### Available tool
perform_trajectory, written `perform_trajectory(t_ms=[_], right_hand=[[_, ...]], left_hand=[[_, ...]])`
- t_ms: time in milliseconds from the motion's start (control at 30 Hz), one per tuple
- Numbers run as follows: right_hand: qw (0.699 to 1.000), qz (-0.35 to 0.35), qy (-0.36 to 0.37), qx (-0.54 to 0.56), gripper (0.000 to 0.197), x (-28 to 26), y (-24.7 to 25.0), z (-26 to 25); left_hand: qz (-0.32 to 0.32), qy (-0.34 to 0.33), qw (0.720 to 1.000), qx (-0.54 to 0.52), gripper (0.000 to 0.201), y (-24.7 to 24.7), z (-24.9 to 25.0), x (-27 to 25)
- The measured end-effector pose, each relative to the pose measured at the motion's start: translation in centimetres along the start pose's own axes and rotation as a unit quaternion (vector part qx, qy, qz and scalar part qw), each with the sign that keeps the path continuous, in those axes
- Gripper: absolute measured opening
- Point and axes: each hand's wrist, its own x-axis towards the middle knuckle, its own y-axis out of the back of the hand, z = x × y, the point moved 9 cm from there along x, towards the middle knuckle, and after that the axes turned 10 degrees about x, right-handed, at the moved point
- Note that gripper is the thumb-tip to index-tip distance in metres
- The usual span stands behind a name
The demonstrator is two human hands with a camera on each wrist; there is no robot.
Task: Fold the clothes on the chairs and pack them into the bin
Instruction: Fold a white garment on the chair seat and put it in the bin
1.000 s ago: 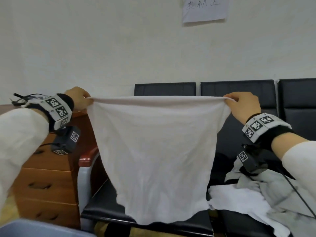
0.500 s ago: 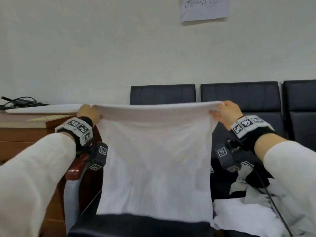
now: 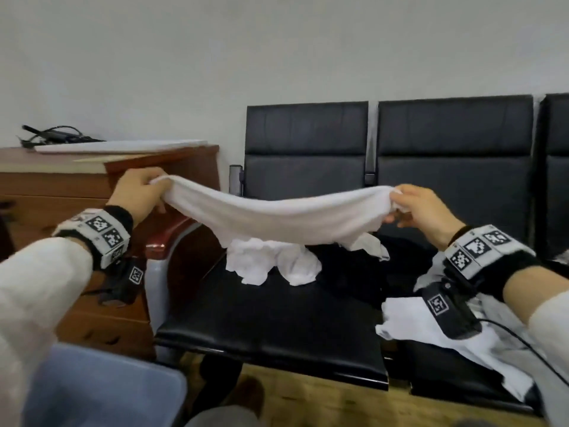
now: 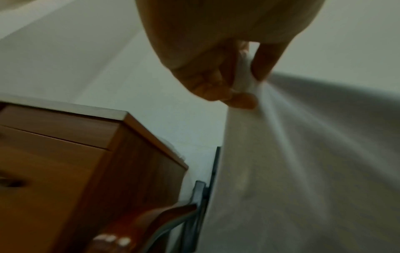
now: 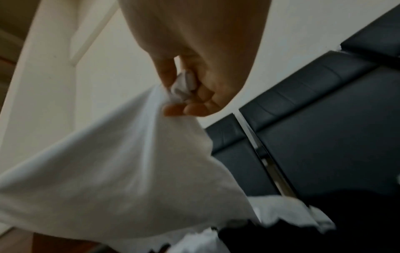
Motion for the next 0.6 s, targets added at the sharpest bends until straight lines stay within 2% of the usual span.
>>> perform_trajectory(t_ms=[67, 167, 300, 367, 433, 533, 600], right_hand=[[0.989, -0.105, -0.100, -0.023, 0.020, -2.9, -2.4, 5.1], [0.954, -0.203, -0.217, -0.044, 0.025, -6.8, -4.3, 11.2], [0.927, -0.246, -0.278, -0.053, 0.015, -8.2, -4.3, 13.9], [0.917, -0.259, -0.296, -0.059, 0.018, -8.0, -4.1, 14.4], [0.917, -0.255, -0.304, -0.053, 0.015, -7.3, -4.1, 14.6], [0.941, -0.196, -0.272, -0.054, 0.015, -4.7, -3.7, 14.7], [0.960, -0.126, -0.245, -0.039, 0.019, -2.7, -3.3, 14.9]], left_hand=[[-0.138, 0.059, 0.988, 0.039, 0.018, -2.8, -3.9, -2.4], [-0.325, 0.147, 0.927, 0.113, 0.013, -6.1, -9.3, -6.8], [-0.454, 0.198, 0.856, 0.145, 0.011, -8.4, -12.3, -11.3], [-0.468, 0.218, 0.845, 0.140, 0.011, -8.8, -13.3, -11.8], [-0.452, 0.235, 0.853, 0.112, 0.010, -9.1, -14.1, -11.2], [-0.367, 0.223, 0.900, 0.074, 0.017, -9.7, -14.7, -8.2], [-0.293, 0.193, 0.935, 0.055, 0.016, -10.1, -14.2, -5.8]])
